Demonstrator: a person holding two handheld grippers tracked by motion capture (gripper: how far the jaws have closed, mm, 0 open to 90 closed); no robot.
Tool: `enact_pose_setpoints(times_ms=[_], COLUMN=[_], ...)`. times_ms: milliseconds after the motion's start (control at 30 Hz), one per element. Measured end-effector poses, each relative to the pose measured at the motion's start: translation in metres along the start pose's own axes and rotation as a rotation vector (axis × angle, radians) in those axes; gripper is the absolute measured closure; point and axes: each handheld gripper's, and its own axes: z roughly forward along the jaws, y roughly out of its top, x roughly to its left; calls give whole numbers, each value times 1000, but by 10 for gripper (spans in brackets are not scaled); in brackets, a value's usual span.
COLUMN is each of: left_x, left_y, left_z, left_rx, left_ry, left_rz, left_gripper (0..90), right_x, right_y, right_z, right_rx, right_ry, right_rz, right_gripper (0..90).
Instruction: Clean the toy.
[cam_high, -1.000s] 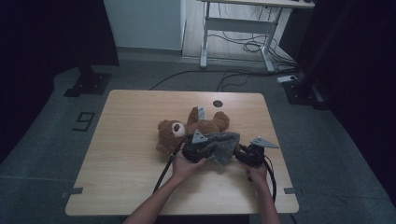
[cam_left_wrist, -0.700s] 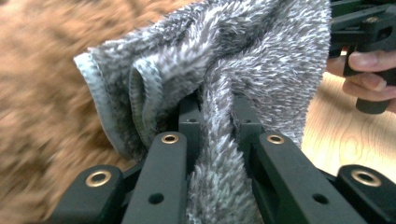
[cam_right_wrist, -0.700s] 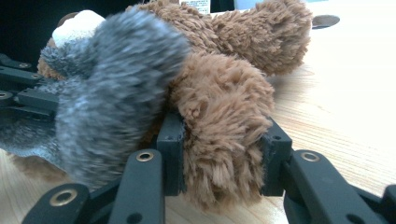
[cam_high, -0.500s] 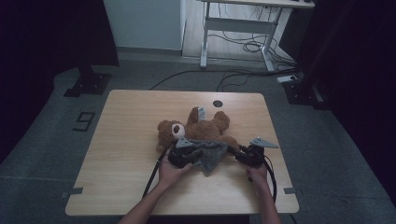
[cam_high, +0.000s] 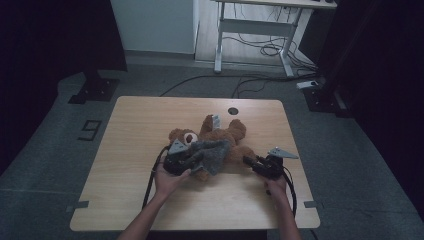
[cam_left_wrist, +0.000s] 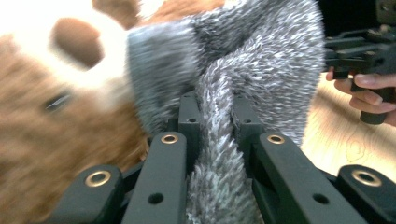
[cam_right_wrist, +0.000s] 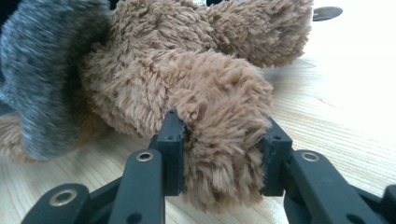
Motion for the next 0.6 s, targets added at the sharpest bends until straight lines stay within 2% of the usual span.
enact_pose_setpoints(times_ms=[167,333,467,600], left_x=[12,22,29,31], left_y=[-16,-20,-12,8], left_z=[-14,-36,-50,-52], left_rx=[-18,-53,-74,-107], left_ry=[-2,19,46,51], left_rz=[-25,-49,-50,-43], left_gripper=[779,780,780,780], right_x=[1,-1,-2,-5], right_y=[0,-1,-1,-3], right_z=[0,0,1,1], right_rx=[12,24,35,56], right_ry=[5,11,15,19], right_rz=[-5,8,17,34], right_gripper=[614,614,615,616])
